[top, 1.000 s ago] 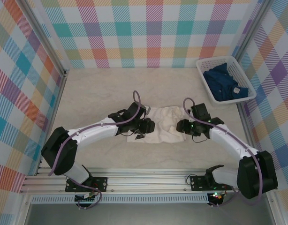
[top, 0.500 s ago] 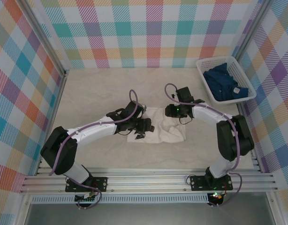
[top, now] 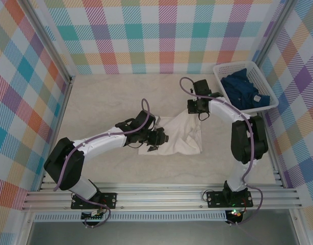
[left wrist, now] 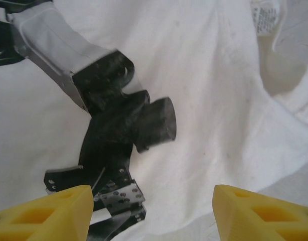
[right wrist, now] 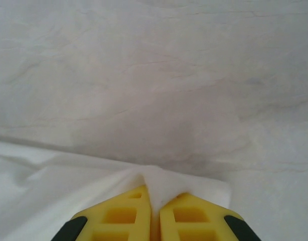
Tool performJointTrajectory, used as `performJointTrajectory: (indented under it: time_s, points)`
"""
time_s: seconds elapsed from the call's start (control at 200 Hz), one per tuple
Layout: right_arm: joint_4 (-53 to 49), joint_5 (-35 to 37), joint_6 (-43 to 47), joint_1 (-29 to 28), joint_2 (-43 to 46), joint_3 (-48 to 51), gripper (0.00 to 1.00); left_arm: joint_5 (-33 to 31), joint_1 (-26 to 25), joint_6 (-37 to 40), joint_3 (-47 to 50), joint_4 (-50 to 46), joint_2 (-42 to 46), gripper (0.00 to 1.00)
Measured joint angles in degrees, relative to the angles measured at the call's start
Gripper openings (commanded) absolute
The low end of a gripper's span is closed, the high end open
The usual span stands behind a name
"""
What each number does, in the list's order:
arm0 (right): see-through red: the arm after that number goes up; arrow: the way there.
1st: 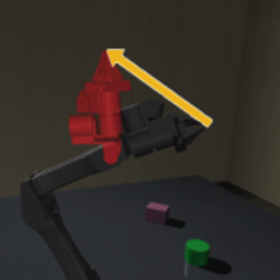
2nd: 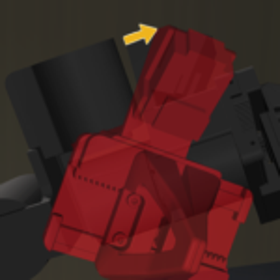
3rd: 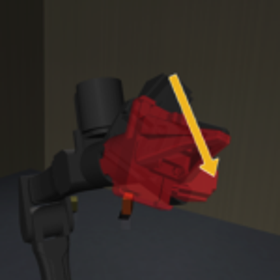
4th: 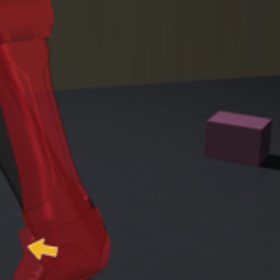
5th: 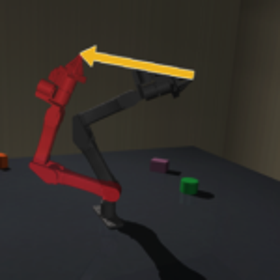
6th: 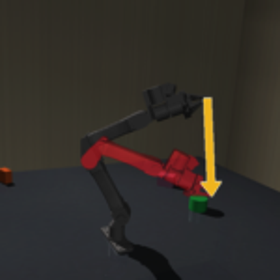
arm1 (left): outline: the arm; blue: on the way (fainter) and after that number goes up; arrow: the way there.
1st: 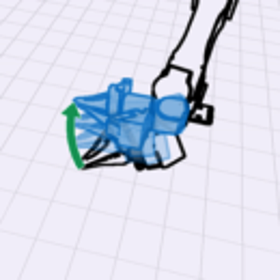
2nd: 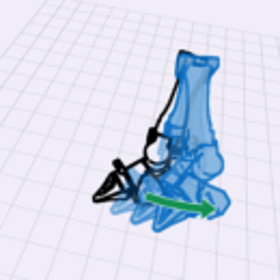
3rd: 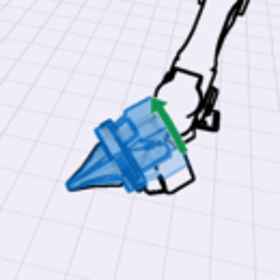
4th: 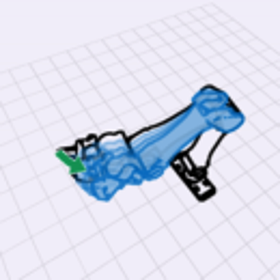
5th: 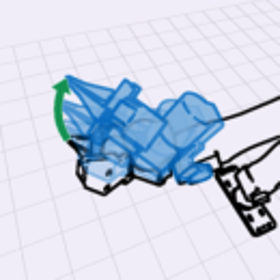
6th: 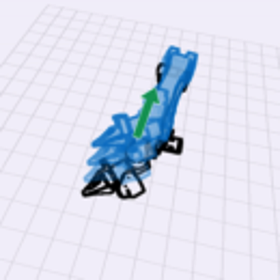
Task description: Fold the inside-out t-shirt
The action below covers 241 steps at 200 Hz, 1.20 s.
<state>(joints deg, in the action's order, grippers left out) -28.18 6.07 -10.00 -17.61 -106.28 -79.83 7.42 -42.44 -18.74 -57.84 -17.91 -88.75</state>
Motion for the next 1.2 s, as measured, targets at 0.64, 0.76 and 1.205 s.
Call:
performJointTrajectory:
  time_s: [0.64, 0.76, 1.205]
  points:
    - [-8.9, -12.7, -3.2, 3.6, 18.2, 17.4, 0.59, 2.3, -0.2, 0.3, 0.4, 4.7, -1.9, 0.70]
    - [-9.8, -17.7, -4.2, 2.3, 21.3, 23.1, 0.61, 1.9, -0.2, 0.3, 0.4, 4.8, -1.9, 0.70]
    - [-8.5, -15.3, -4.9, 1.0, 17.7, 22.5, 0.10, 0.6, -0.1, 0.3, 1.5, 5.0, -1.9, 0.70]
